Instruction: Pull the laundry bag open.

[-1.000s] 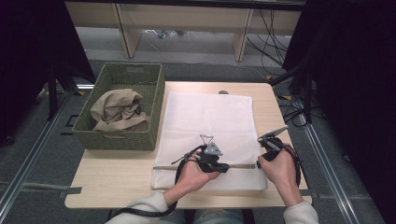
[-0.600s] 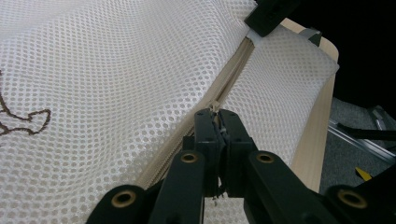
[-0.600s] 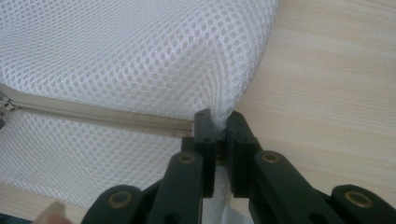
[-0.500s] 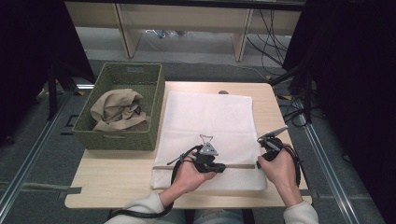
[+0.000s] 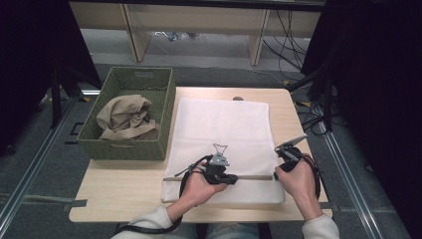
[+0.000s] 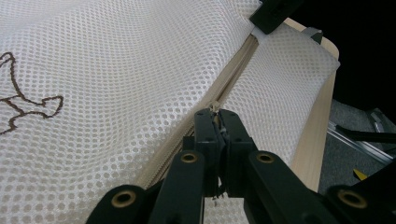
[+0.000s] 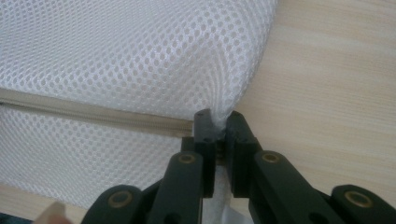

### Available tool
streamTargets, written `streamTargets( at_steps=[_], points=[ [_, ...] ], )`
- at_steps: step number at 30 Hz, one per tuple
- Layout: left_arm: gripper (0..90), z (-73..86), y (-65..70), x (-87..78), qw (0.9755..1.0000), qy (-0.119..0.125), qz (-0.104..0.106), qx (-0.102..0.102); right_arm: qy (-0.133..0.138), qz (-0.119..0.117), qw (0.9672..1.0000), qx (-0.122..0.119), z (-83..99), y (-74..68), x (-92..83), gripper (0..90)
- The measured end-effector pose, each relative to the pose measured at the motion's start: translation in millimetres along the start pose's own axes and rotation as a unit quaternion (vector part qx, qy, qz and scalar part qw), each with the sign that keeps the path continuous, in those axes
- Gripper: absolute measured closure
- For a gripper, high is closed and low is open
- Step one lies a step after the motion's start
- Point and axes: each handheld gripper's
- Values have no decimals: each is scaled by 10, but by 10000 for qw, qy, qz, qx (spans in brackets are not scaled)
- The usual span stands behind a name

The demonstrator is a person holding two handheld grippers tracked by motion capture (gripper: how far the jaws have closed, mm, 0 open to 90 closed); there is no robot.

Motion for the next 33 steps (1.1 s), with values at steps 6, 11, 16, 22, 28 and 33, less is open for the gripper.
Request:
streamTargets(
  at_steps=[6,11,16,22,28,33],
  points=[
    [866,7,-11,-16,10000,9,-1,-33,-32,-22,10000,80,0,-11,-7,852],
    [866,32,-70,-89,9999,18,-47,-94,-43,86,9999,99,7,17,2,852],
    [866,59,-96,-141,9999,42,-94,-127,-36,43,9999,90,-4,-17,1,852],
    [866,105,-146,-199,9998,60,-116,-159,-38,84,9999,91,1,-2,11,852],
    [865,169,-147,-266,9998,159,-132,-22,-42,78,9999,73,-3,-24,11,851],
    [865,223,-152,-272,9995,280,-134,23,-39,89,9999,34,-10,-48,16,852]
  ],
)
Point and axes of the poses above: each handheld gripper's, and its own axes: x roughly forward along the jaws, z roughly out of its underside, y roughly to its right, and after that the axes turned 10 degrees about -x, right-handed
